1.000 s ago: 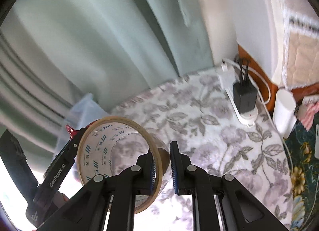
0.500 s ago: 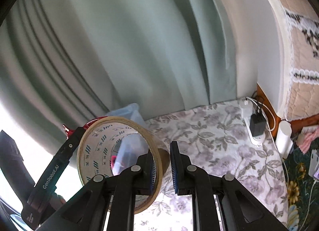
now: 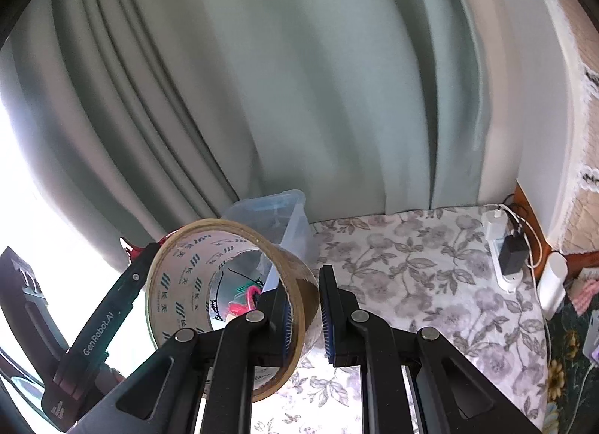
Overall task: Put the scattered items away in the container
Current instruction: 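Lift and carry the red clip with left tool while right tool carries the tape roll to the box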
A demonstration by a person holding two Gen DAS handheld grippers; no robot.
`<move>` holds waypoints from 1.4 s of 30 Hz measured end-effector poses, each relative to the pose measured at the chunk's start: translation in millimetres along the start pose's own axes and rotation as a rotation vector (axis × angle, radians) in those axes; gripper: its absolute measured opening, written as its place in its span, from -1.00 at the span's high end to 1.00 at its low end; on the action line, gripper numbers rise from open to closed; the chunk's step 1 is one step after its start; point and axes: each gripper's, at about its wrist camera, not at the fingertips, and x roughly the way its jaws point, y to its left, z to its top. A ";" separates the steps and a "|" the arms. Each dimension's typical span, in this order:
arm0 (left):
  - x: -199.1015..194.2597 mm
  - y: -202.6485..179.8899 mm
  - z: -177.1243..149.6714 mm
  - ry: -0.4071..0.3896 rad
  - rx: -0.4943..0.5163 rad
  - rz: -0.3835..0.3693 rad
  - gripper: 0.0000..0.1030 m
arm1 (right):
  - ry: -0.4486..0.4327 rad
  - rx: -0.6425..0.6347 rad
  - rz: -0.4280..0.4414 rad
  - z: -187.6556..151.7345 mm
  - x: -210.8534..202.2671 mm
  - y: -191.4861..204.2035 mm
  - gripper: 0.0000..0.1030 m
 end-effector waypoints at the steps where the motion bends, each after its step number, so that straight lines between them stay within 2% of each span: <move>1: 1.3 3.9 0.6 0.000 -0.004 0.005 0.32 | 0.004 -0.005 0.002 0.6 3.1 3.0 0.71; 12: 30.7 61.9 2.0 0.035 -0.083 0.087 0.32 | 0.082 -0.063 0.031 0.8 59.2 36.5 0.71; 24: 87.2 118.4 4.7 0.099 -0.142 0.149 0.32 | 0.190 -0.100 0.035 -3.2 141.7 58.8 0.71; 29: 111.3 130.9 2.8 0.124 -0.158 0.158 0.32 | 0.221 -0.108 0.041 -2.6 168.5 63.0 0.71; 33: 130.4 138.7 -12.9 0.144 -0.170 0.164 0.32 | 0.242 -0.113 0.045 -2.5 185.4 63.6 0.71; 35: 149.8 131.5 -32.2 0.153 -0.174 0.169 0.31 | 0.248 -0.114 0.045 -3.0 191.4 63.5 0.71; 42: 171.6 134.0 -45.2 0.178 -0.181 0.179 0.31 | 0.276 -0.123 0.048 -8.2 211.9 62.4 0.71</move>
